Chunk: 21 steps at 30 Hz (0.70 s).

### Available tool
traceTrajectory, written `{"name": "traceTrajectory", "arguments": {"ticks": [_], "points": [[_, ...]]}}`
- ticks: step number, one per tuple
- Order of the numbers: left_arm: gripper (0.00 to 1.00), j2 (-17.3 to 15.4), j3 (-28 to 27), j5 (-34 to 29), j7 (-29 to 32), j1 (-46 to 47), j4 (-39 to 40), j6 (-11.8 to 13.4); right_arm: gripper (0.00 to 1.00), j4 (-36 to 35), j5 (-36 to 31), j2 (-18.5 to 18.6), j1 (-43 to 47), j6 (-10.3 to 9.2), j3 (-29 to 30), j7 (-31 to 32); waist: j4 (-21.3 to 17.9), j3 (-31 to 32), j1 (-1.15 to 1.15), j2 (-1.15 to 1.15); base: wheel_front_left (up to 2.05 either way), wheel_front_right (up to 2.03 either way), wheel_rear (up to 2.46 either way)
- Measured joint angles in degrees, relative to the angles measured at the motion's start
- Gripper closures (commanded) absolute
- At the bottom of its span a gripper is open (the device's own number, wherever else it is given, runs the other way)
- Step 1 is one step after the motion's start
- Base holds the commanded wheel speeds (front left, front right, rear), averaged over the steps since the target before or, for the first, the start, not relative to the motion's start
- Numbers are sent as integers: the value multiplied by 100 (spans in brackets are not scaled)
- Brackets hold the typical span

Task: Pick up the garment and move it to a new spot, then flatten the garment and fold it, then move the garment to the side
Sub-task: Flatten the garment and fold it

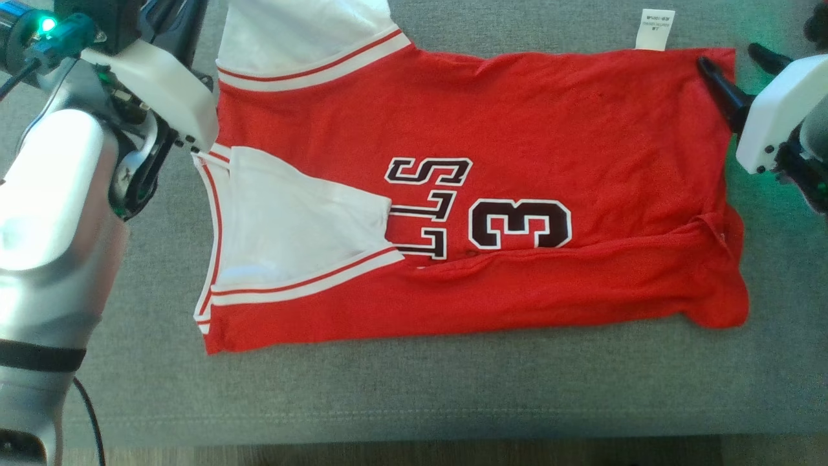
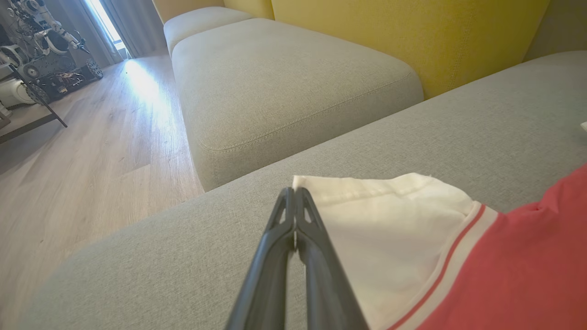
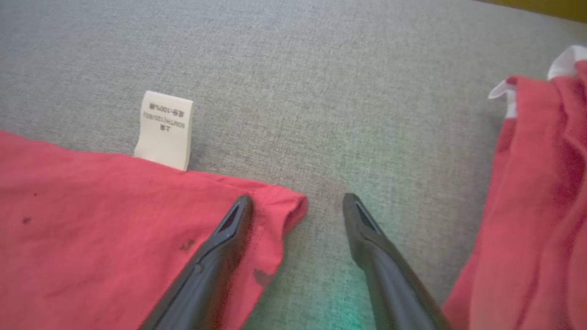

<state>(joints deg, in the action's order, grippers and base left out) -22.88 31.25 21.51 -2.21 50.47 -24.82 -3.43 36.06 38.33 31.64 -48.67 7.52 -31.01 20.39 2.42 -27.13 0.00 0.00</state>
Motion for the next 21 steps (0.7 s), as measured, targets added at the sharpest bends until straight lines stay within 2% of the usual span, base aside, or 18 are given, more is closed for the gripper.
{"name": "traceTrajectory", "arguments": {"ticks": [1, 2, 3, 4, 8, 13, 21], "points": [[100, -12, 1, 0, 11, -2, 16, 1, 0, 23, 30, 1, -13, 0, -34, -8, 3, 2, 0, 0, 0, 0, 0], [100, -21, 2, 0, 11, -2, 24, 14, 27, 40, 109, 0, -18, 0, -70, -5, 7, 3, 0, 0, 0, 0, 0], [100, -29, 2, 1, 11, -4, 24, 26, 100, 33, 255, 1, -18, 0, -132, 14, 9, 6, 0, 0, 0, 0, 0], [100, -34, 3, 2, 11, -13, 25, 48, 100, -32, 516, 27, -31, 0, -268, 66, 11, 9, 0, 0, 0, 0, 0], [100, -37, 3, 44, 19, -103, 24, 93, 100, -57, 578, 179, -145, 0, -601, -26, 25, 14, 0, 0, 0, 0, 0], [100, -43, -30, 86, -43, -121, -60, 170, 100, 248, 171, 278, -339, 0, -767, -689, 37, 27, 0, 0, 0, 0, 0], [100, -26, -170, 90, -320, -81, -308, 447, 100, 797, -605, 267, -900, 0, -1006, -1688, 73, -17, 0, 0, 0, 0, 0]]}}
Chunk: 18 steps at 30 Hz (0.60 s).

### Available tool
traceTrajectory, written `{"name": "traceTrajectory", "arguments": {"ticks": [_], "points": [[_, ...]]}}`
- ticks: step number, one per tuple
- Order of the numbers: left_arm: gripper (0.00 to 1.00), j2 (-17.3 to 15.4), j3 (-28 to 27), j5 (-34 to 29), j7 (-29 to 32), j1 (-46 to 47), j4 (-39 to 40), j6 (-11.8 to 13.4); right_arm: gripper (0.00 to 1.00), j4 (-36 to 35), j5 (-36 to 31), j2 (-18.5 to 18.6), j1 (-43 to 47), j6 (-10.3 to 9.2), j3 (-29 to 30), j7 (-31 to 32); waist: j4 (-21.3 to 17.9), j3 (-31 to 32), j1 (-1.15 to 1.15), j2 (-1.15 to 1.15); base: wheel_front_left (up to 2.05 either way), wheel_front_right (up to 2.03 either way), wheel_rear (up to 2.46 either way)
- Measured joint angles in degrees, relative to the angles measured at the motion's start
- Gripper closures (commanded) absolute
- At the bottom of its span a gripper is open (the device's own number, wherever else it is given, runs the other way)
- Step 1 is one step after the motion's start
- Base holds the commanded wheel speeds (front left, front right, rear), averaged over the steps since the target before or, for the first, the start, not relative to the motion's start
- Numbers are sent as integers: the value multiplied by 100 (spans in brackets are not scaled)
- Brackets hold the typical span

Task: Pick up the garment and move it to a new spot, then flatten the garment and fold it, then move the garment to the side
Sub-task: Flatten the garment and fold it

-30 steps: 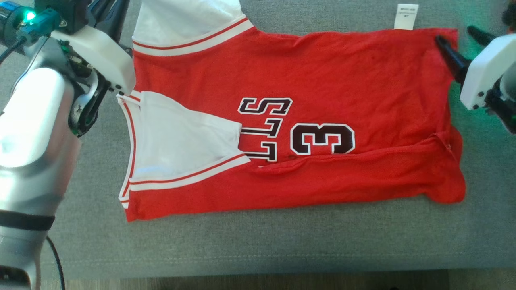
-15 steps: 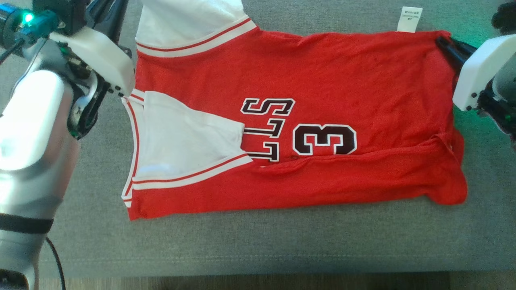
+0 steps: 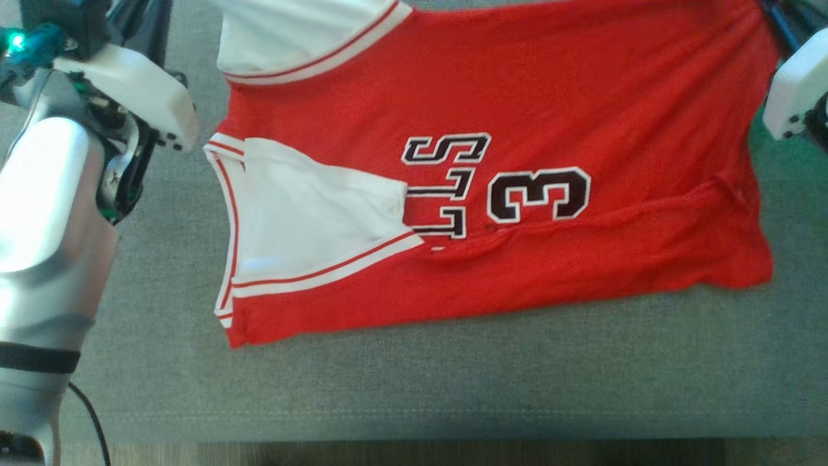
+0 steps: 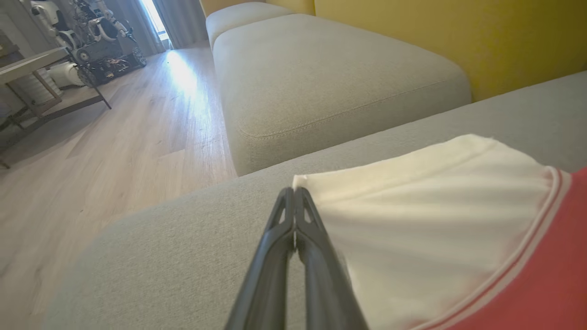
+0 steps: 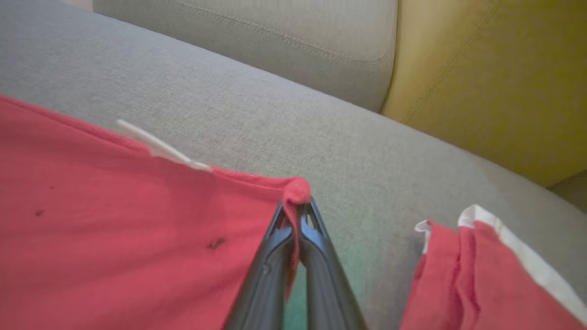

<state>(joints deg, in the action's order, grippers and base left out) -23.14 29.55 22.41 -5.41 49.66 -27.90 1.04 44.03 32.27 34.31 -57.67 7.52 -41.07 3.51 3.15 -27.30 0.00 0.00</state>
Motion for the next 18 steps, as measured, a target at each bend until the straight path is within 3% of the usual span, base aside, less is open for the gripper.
{"name": "traceTrajectory", "arguments": {"ticks": [11, 18], "points": [[100, 148, -23, 98, -337, 106, -278, -9, 100, 626, -354, -193, -260, 0, -178, -957, 57, 28, 0, 0, 0, 0, 0], [100, -123, 66, 96, -386, -305, -115, -9, 100, 597, -247, -159, -150, 0, -368, -1215, 30, 256, 0, 0, 0, 0, 0]]}}
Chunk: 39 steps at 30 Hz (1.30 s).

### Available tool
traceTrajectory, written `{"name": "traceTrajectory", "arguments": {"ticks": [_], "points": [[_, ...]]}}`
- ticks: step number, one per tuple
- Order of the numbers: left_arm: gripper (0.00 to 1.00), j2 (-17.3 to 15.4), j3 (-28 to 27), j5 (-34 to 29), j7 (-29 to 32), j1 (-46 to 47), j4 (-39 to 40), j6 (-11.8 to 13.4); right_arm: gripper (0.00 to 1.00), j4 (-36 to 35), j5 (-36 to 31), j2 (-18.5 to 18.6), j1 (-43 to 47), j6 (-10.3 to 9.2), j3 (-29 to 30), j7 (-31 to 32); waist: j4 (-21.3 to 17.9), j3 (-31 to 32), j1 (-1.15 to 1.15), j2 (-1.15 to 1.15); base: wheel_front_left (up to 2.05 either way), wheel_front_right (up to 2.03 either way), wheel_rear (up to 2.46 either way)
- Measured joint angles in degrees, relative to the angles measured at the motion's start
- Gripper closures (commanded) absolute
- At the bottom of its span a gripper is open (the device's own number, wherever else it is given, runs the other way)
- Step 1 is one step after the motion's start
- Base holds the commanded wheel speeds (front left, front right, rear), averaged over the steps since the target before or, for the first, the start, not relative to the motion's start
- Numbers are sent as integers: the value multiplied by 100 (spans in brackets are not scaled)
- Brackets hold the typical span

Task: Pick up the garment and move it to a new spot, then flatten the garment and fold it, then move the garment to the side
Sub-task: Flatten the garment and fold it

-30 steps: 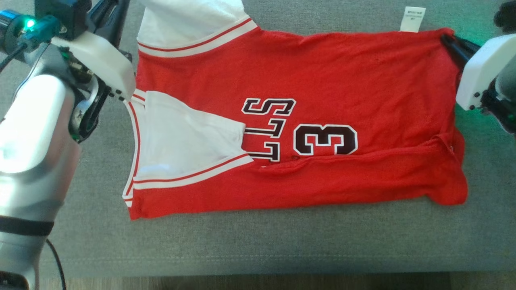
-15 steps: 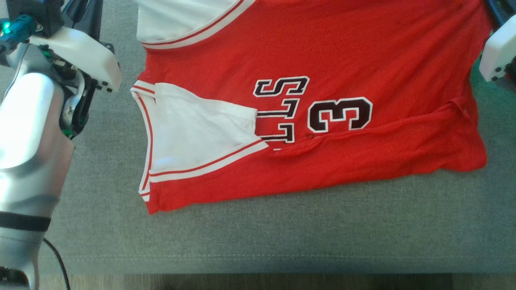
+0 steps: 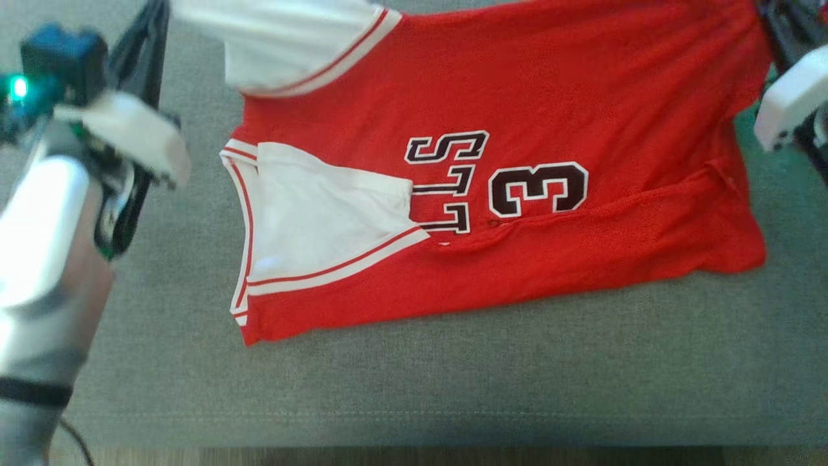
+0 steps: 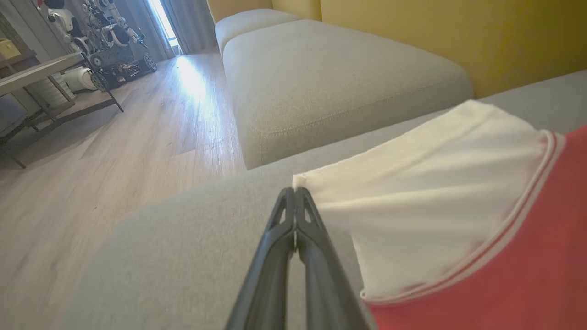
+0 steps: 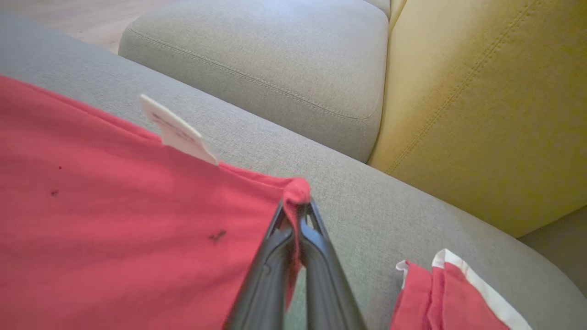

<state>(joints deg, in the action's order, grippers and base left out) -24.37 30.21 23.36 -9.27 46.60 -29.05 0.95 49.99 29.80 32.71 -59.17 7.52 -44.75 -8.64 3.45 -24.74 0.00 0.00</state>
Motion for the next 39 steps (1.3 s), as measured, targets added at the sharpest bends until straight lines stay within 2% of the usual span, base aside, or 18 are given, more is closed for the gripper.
{"name": "traceTrajectory", "arguments": {"ticks": [6, 14, 20, 25, 33, 39], "points": [[100, -376, 15, 104, 37, -796, 689, 16, 100, -219, 210, 171, 560, 0, -170, -147, 4, 285, 0, 0, 0, 0, 0], [100, -975, 177, 186, 621, -1677, 1937, 9, 100, -753, 575, 631, 1154, 1, -464, -124, 131, 597, 0, 0, 0, 0, 0], [100, -1383, 380, 191, 1080, -2565, 2635, 160, 100, -1144, 926, 962, 1536, 1, -591, 144, 237, 749, 0, 0, 0, 0, 0], [100, -1690, 524, 303, 1437, -3023, 3072, 145, 100, -1583, 1201, 1193, 1818, 0, -678, 644, 315, 849, 0, 0, 0, 0, 0], [100, -1769, 756, 307, 1633, -3249, 3281, 105, 100, -2316, 1626, 1680, 2238, 1, -621, 1566, 354, 935, 0, 0, 0, 0, 0], [100, -1713, 946, 260, 1674, -3252, 3255, 99, 100, -2716, 1753, 1845, 2506, 0, -427, 2051, 303, 972, 0, 0, 0, 0, 0]]}}
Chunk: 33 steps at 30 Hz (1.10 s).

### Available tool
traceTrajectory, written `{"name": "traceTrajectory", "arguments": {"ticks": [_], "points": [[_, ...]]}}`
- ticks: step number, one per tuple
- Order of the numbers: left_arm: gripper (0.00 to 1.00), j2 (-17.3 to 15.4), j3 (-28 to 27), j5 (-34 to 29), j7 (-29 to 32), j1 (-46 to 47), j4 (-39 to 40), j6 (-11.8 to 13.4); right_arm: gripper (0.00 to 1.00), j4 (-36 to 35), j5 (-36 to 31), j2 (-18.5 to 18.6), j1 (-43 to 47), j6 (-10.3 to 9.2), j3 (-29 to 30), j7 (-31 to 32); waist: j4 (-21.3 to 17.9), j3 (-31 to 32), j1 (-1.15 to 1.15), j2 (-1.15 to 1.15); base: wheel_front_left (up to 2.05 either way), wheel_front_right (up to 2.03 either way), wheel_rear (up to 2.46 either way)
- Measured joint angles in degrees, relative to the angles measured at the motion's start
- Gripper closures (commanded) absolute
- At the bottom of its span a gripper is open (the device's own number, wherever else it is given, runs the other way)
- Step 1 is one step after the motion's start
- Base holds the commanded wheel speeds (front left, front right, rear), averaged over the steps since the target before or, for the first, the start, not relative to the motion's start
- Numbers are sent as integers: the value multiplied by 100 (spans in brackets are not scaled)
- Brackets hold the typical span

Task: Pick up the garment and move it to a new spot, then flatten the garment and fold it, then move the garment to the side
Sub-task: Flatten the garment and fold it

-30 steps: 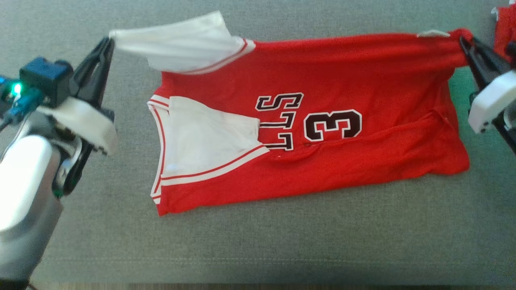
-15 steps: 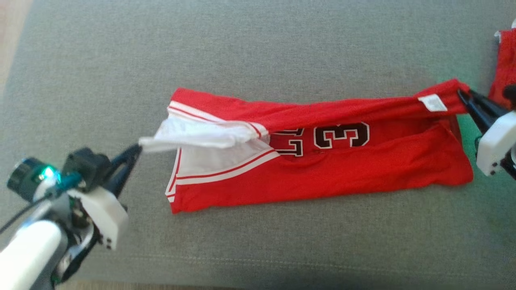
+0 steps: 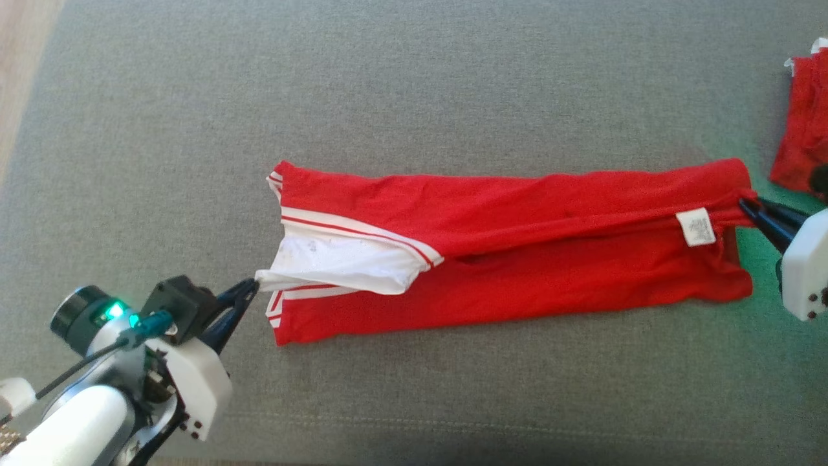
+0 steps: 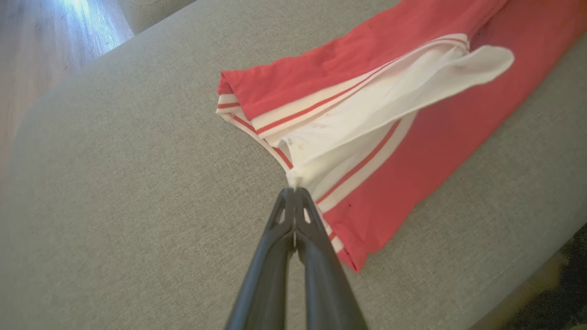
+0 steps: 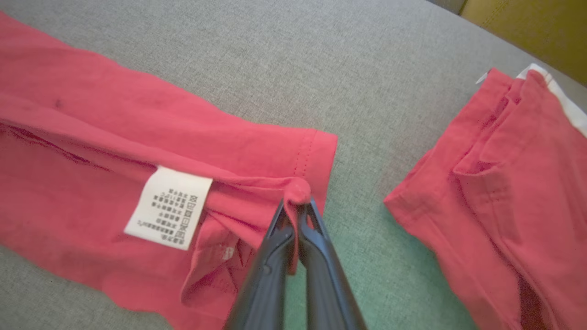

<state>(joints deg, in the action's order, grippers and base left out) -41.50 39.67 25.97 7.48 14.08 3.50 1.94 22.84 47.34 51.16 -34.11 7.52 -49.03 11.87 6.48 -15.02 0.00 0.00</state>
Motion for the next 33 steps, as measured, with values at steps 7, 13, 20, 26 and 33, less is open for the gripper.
{"name": "traceTrajectory", "arguments": {"ticks": [7, 13, 20, 26, 33], "points": [[100, 59, 65, -16, -9, -5, -142, 1, 76, -316, 223, 33, 399, 1, 354, 592, -35, 68, 0, 0, 0, 0, 0], [0, 103, 91, -7, -1, -159, -204, 32, 0, -481, 290, 46, 796, 1, 864, 793, -23, 168, 0, 0, 0, 0, 0], [0, 113, -229, 201, -287, -240, -164, 404, 0, -728, 342, 29, 1171, 0, 1775, 743, 20, 354, 0, 0, 0, 0, 0], [0, 680, -1021, 633, -1217, -205, -75, 1013, 0, -1077, 291, -603, 1322, 0, 2973, 208, 41, 545, 0, 0, 0, 0, 0], [0, 1750, -1655, 1200, -2104, -193, -68, 1363, 0, -1508, -500, -2026, 1784, 0, 4213, -513, 53, 768, 0, 0, 0, 0, 0]]}}
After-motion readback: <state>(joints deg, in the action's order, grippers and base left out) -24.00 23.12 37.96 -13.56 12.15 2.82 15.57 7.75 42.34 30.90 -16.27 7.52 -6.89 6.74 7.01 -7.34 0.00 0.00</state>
